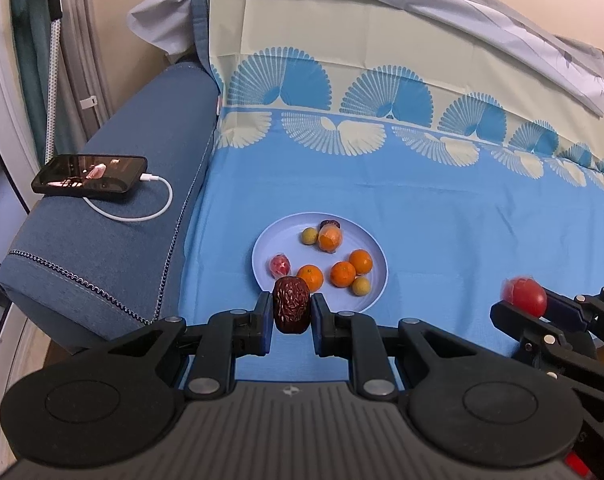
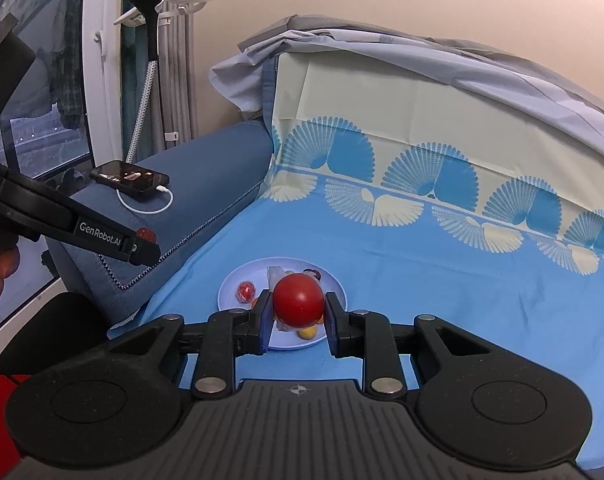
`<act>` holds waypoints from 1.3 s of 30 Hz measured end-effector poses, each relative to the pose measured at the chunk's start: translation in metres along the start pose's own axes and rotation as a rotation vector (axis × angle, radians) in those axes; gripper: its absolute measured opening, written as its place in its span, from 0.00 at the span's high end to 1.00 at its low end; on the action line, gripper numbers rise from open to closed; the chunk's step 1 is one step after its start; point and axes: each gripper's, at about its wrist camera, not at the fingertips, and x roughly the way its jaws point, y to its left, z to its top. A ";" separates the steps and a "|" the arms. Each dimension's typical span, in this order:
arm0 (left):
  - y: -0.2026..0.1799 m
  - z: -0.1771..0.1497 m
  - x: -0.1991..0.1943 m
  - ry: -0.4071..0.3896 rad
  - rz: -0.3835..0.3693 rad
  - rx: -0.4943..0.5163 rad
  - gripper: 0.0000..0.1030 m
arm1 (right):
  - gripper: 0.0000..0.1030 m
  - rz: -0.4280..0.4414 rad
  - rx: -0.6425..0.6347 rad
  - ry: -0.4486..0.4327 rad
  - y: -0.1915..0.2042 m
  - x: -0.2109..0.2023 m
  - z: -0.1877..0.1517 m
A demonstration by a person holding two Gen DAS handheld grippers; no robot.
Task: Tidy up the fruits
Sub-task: 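Carry the date and tomato to the plate and open both tools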
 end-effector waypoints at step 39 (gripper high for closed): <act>0.026 0.022 0.100 0.191 -0.041 -0.023 0.80 | 0.73 0.013 0.025 0.205 -0.001 0.089 -0.005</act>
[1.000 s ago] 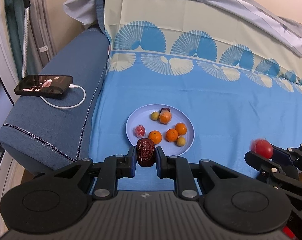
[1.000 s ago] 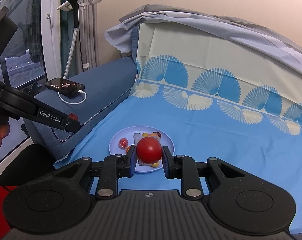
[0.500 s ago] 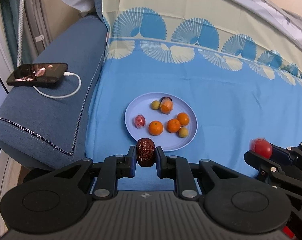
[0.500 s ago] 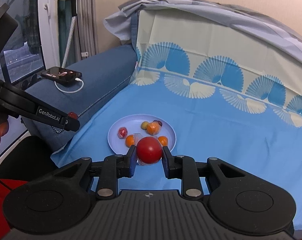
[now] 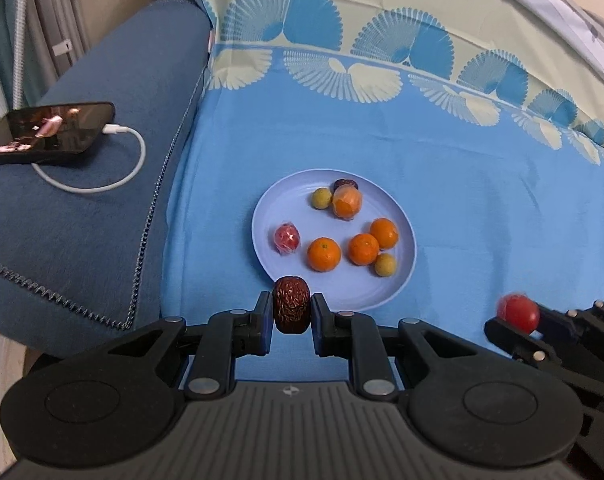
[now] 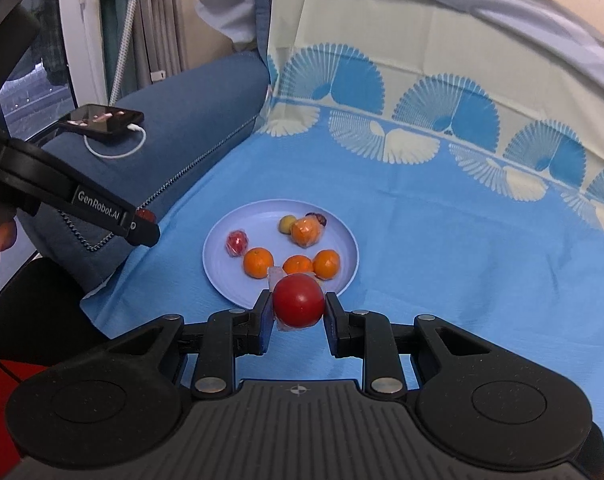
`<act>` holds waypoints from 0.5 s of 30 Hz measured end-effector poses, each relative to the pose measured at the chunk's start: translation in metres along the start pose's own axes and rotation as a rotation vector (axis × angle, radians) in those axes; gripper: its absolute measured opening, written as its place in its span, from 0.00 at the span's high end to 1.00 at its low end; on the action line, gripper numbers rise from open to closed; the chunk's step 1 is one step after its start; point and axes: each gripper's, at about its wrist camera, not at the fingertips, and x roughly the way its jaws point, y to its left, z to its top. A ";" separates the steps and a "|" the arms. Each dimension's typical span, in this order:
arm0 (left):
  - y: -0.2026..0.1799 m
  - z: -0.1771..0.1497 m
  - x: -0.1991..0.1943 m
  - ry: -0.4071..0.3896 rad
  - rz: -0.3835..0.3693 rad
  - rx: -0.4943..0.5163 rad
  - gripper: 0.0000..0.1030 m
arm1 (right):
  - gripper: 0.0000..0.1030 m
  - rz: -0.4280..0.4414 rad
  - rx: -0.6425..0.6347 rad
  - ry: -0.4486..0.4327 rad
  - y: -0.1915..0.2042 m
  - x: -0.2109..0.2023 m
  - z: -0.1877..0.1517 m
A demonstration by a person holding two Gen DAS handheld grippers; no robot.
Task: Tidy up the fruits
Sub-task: 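Carry the date and tomato to the plate and open both tools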
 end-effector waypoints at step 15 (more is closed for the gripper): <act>-0.009 0.066 0.099 0.084 0.021 0.079 0.80 | 0.73 0.018 0.027 0.107 -0.013 0.109 0.034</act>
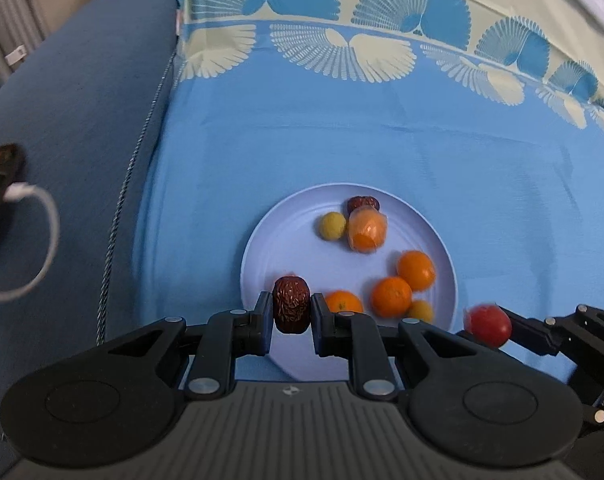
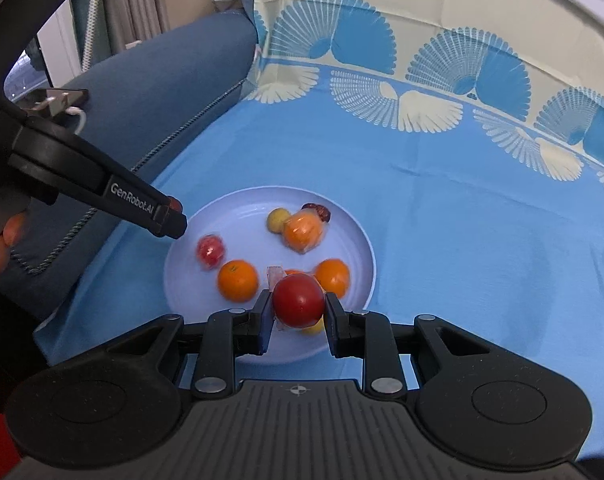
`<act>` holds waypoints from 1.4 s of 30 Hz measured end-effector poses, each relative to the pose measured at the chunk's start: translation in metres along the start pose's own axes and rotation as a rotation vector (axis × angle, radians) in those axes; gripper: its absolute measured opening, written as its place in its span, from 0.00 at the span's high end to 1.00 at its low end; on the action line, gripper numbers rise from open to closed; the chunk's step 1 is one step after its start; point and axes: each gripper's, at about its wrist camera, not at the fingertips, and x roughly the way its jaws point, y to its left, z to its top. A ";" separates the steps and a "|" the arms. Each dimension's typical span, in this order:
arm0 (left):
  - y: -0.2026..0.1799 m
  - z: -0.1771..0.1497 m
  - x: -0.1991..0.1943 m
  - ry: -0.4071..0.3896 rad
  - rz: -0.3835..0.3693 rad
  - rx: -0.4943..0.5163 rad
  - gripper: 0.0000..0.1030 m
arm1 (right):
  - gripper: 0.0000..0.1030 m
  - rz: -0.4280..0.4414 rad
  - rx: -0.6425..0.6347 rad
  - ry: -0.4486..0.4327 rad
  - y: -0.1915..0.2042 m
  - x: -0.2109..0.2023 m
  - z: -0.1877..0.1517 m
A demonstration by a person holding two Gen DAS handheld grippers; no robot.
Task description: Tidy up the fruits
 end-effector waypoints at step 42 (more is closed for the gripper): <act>-0.022 -0.066 -0.081 -0.074 0.182 0.017 0.00 | 0.01 -0.089 0.036 -0.093 0.010 -0.083 -0.034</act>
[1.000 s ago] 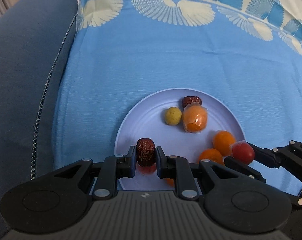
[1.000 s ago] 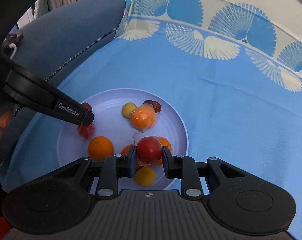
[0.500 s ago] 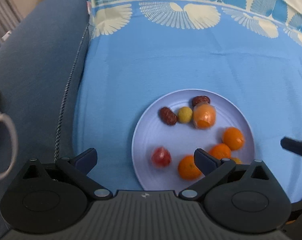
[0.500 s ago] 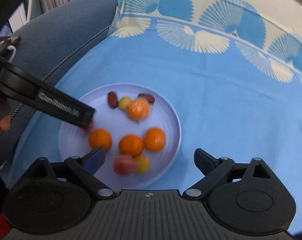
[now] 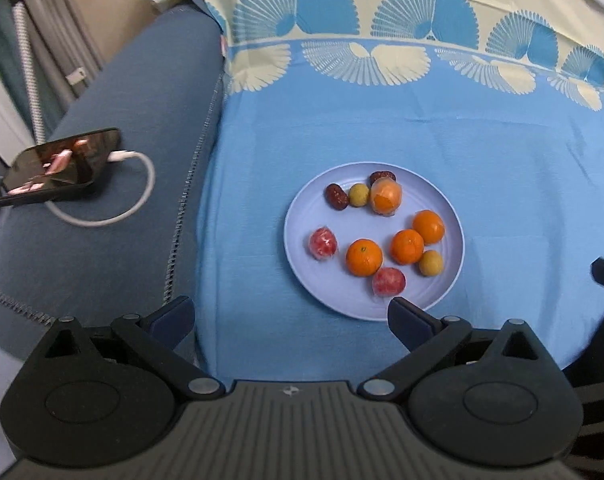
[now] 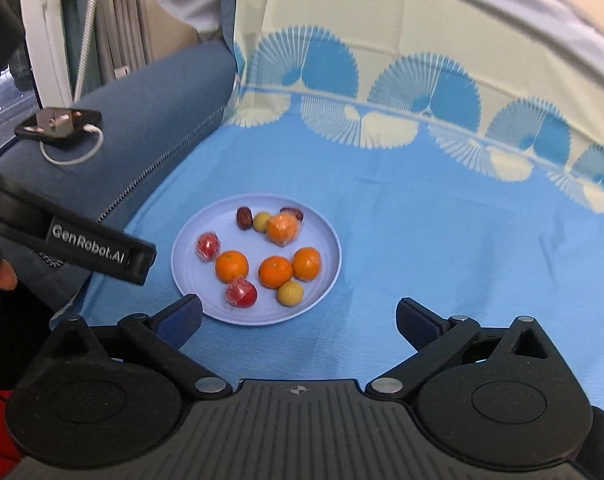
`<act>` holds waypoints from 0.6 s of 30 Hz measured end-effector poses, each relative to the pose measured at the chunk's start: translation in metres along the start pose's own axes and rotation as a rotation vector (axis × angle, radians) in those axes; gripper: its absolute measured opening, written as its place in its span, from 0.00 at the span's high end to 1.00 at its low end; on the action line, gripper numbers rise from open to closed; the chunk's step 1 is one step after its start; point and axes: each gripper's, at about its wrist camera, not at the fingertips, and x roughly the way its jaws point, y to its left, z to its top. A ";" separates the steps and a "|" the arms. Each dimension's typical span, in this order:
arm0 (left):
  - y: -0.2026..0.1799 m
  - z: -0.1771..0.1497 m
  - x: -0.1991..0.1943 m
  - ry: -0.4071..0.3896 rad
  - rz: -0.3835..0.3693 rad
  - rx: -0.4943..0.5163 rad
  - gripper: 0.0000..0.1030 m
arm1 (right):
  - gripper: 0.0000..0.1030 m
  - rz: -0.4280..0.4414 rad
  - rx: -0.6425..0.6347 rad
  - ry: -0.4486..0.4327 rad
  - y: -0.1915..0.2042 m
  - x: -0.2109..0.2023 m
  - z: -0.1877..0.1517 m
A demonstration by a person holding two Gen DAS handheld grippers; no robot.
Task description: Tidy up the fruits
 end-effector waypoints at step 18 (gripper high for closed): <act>-0.007 -0.035 -0.040 -0.054 0.007 -0.001 0.00 | 0.01 -0.032 -0.020 -0.113 0.004 -0.050 -0.014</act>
